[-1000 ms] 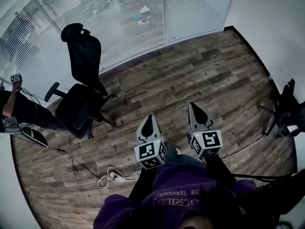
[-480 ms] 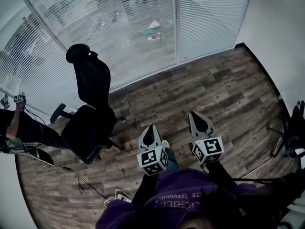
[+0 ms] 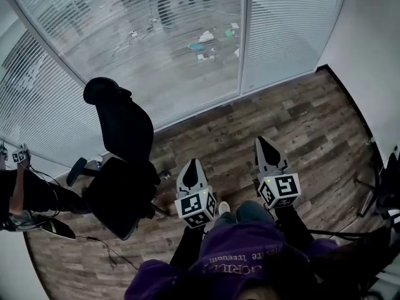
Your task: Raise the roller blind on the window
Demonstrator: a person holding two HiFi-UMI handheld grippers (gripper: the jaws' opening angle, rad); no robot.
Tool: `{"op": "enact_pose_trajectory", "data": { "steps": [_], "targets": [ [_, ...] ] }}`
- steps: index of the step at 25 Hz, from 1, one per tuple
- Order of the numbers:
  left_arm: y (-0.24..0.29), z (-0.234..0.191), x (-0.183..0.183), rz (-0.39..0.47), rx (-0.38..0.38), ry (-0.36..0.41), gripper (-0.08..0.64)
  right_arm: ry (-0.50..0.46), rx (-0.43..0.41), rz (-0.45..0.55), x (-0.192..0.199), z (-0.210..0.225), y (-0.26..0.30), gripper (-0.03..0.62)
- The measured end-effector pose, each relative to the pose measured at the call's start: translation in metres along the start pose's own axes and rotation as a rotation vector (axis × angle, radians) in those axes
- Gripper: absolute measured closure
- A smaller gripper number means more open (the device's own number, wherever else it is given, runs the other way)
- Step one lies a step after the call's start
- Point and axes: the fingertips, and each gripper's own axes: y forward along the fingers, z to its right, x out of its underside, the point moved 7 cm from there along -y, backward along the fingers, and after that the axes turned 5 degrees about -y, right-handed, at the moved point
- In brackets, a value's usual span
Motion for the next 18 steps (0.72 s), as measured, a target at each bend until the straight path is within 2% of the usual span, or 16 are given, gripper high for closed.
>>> {"op": "enact_pose_trajectory", "data": {
  "steps": [4, 7, 13, 18],
  "targets": [
    [0.038, -0.002, 0.009, -0.051, 0.007, -0.020, 0.558, 0.020, 0.035, -0.038, 0.012, 0.019, 0.026, 0.595],
    [0.072, 0.009, 0.001, -0.043, 0.004, -0.008, 0.558, 0.024, 0.042, -0.047, 0.013, 0.045, 0.051, 0.594],
    [0.166, 0.016, -0.027, -0.008, -0.069, -0.020, 0.558, 0.006, -0.056, -0.035, 0.002, 0.095, 0.158, 0.595],
    [0.236, 0.034, -0.057, 0.034, -0.093, -0.019, 0.558, -0.018, -0.113, -0.003, -0.021, 0.139, 0.231, 0.594]
  ]
}}
